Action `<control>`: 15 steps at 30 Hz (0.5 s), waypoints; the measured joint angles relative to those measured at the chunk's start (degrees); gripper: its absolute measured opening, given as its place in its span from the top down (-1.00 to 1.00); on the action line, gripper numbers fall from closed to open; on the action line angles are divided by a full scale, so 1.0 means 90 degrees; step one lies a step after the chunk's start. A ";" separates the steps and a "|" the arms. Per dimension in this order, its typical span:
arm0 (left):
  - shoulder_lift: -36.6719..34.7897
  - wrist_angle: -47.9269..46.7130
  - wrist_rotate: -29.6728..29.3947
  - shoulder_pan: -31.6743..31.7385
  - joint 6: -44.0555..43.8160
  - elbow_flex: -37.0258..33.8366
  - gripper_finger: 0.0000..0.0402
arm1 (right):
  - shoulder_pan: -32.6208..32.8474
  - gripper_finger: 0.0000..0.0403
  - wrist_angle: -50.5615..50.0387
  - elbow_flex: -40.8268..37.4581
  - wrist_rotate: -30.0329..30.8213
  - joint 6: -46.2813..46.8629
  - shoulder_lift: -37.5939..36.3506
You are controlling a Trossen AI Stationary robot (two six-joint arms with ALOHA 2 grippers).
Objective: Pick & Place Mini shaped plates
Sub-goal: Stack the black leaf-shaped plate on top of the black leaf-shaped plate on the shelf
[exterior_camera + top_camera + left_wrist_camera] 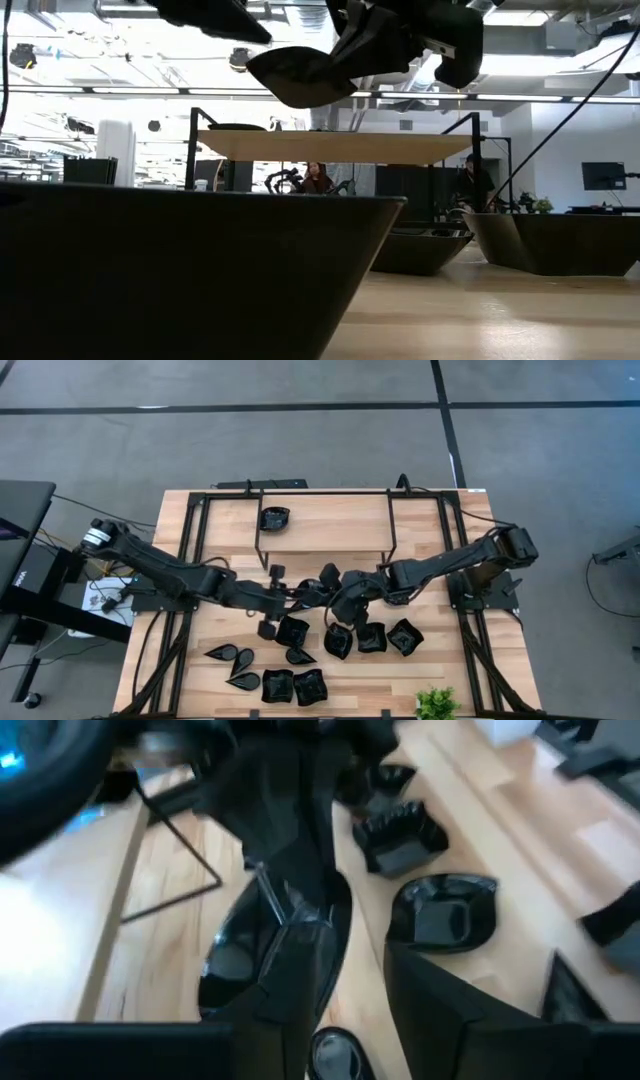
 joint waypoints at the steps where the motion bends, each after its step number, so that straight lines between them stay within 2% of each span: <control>1: 0.0105 0.0005 -0.0006 0.0042 0.0002 0.0000 0.37 | -0.0002 0.99 0.0008 0.0000 0.0004 0.0002 0.0000; 7: 0.0406 0.0267 -0.0007 0.0165 0.0047 0.0000 0.40 | -0.0002 0.98 0.0005 0.0000 0.0006 0.0003 0.0002; 15: 0.0394 0.0315 -0.0006 0.0160 0.0419 0.0000 0.70 | 0.0006 0.97 0.0130 0.0000 0.0009 0.0005 0.0002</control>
